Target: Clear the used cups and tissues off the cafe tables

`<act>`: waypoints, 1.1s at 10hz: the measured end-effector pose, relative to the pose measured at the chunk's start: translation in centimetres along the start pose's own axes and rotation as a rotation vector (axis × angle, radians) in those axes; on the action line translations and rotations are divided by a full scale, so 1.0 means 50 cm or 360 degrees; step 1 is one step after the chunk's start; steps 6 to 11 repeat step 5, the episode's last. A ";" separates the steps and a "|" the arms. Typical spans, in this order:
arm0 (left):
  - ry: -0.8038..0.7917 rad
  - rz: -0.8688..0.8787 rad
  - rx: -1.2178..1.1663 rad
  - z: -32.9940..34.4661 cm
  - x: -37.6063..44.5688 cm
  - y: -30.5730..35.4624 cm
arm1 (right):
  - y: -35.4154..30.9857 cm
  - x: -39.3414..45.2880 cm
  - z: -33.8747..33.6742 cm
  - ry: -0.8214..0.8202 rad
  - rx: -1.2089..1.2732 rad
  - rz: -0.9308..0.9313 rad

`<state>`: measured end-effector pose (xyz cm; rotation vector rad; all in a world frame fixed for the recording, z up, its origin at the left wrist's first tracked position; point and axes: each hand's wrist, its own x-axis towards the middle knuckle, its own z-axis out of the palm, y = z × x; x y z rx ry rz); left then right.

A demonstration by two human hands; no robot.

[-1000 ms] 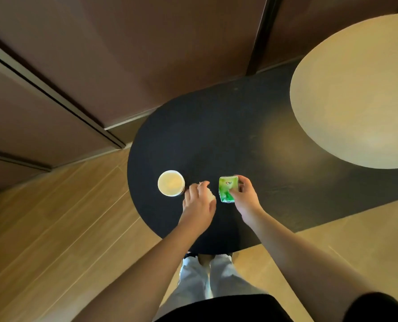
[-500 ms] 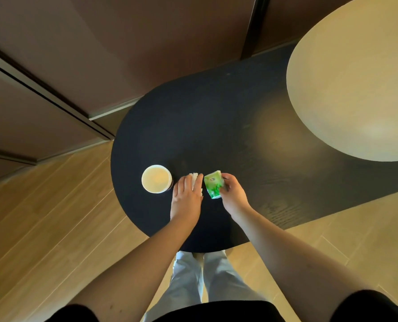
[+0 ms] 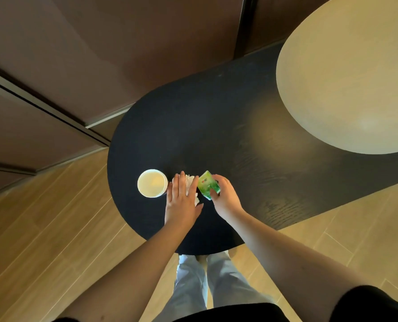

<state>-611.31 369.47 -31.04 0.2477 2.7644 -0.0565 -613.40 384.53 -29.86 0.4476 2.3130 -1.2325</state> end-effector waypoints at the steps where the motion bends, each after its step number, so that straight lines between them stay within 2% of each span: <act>1: 0.0058 0.0051 -0.0078 -0.018 -0.007 0.004 | -0.013 -0.010 -0.005 -0.0004 0.0059 0.0010; 2: 0.0209 0.0108 -0.0282 -0.058 -0.016 0.008 | -0.027 -0.016 -0.008 0.0011 0.0113 0.0014; 4: 0.0447 0.0302 -0.0985 -0.129 -0.087 -0.009 | -0.056 -0.059 -0.026 -0.0013 0.0342 0.0059; 5: 0.0408 0.0173 -0.1427 -0.173 -0.142 -0.031 | -0.068 -0.105 -0.042 -0.0110 0.0578 -0.0035; 11: 0.0408 0.0173 -0.1427 -0.173 -0.142 -0.031 | -0.068 -0.105 -0.042 -0.0110 0.0578 -0.0035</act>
